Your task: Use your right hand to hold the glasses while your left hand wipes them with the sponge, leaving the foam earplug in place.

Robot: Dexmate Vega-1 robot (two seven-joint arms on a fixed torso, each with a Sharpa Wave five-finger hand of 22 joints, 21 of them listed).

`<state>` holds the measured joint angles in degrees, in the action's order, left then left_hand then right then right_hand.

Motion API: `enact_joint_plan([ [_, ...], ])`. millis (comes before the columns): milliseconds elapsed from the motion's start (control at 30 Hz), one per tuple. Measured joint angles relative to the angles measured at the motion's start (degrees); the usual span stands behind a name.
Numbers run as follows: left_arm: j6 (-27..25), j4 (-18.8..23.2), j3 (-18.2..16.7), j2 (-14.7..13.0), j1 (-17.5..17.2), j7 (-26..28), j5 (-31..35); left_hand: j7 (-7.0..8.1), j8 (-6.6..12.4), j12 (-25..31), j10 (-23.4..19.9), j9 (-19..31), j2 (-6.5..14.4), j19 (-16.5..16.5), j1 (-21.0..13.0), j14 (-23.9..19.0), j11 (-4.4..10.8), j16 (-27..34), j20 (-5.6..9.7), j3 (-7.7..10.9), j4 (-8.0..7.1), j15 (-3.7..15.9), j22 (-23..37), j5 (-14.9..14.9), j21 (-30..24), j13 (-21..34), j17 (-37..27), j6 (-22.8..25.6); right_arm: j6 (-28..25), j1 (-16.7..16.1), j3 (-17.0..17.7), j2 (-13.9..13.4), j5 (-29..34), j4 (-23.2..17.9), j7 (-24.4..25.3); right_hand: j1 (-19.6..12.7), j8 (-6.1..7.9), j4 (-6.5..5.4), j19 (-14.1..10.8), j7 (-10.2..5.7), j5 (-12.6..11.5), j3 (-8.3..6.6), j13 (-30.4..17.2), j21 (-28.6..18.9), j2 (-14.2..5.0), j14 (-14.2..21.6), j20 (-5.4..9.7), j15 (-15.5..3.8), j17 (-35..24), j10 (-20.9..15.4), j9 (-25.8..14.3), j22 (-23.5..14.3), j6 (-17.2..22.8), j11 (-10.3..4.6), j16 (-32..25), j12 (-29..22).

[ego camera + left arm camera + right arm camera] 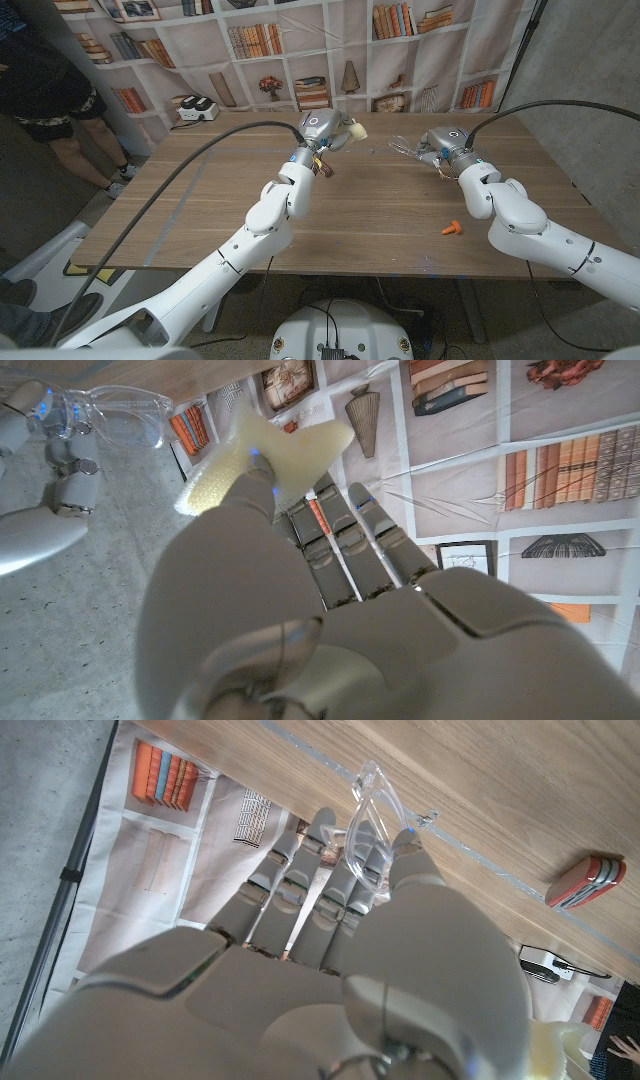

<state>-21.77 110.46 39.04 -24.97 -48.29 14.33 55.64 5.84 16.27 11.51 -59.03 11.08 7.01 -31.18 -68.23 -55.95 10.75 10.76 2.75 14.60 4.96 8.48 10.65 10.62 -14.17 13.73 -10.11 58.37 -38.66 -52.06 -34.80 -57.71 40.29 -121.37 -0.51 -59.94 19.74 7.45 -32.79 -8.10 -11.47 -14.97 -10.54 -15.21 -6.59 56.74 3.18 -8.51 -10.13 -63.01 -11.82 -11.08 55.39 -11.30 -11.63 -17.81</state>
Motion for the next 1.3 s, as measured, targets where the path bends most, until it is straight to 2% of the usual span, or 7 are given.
enact_joint_plan([
  [333,3.8,-2.0,1.6,0.2,1.5,3.5,-0.7,-0.01,0.34,0.0,-0.1,0.0,-0.2,0.3,-0.2,0.0,0.10,0.0,0.32,0.17,0.17,0.00,0.0,0.0,0.0,0.3,-0.2,0.0,-1.4,0.8,1.2,0.9,-2.9,-1.4,-1.9,-0.2,0.00,0.23,0.0,0.00,0.2,-0.23,0.0,0.0,0.15,0.1,0.00,-0.08,0.0,-0.3,0.0,0.0,0.0,0.29,0.0,0.2],
  [800,7.0,-3.5,2.9,0.3,2.8,6.8,0.5,-0.10,0.32,0.0,-0.2,0.0,-0.3,0.6,-0.3,0.0,0.16,0.0,0.00,0.16,0.16,0.00,0.0,0.0,0.4,0.5,-0.4,0.5,-2.1,1.0,1.8,1.4,-4.2,-2.7,-2.4,-0.4,-0.11,0.23,0.0,0.00,0.2,-0.22,0.0,0.0,0.41,0.8,-0.01,-0.60,0.0,-0.8,0.0,0.0,0.0,0.38,0.0,0.4],
  [867,7.5,-5.5,4.0,0.4,3.9,7.5,0.9,-0.10,0.31,0.0,-0.2,0.0,-0.3,0.6,-0.3,0.0,0.22,0.0,0.00,0.25,0.25,0.00,0.0,0.0,0.4,0.6,-0.4,0.5,-2.3,1.0,1.9,1.6,-4.5,-2.8,-1.4,-0.4,-0.11,0.23,0.0,-0.01,0.2,-0.22,0.0,0.0,0.41,0.8,-0.01,-0.61,0.0,-0.8,0.0,0.0,0.0,0.38,0.0,0.4],
  [1300,9.7,-9.7,6.3,1.3,5.9,10.9,3.7,0.19,0.48,0.2,-0.1,-0.2,-0.3,0.9,-0.3,0.0,0.36,0.0,0.32,0.32,0.32,0.00,0.0,0.0,0.4,0.6,-0.4,0.8,-2.3,0.9,2.8,2.0,-5.9,-3.6,-0.4,-0.4,0.01,0.48,0.0,0.31,0.5,-0.45,0.0,0.0,0.36,1.3,-0.01,-0.64,0.0,-1.1,0.0,0.0,0.3,0.29,0.1,0.5],
])
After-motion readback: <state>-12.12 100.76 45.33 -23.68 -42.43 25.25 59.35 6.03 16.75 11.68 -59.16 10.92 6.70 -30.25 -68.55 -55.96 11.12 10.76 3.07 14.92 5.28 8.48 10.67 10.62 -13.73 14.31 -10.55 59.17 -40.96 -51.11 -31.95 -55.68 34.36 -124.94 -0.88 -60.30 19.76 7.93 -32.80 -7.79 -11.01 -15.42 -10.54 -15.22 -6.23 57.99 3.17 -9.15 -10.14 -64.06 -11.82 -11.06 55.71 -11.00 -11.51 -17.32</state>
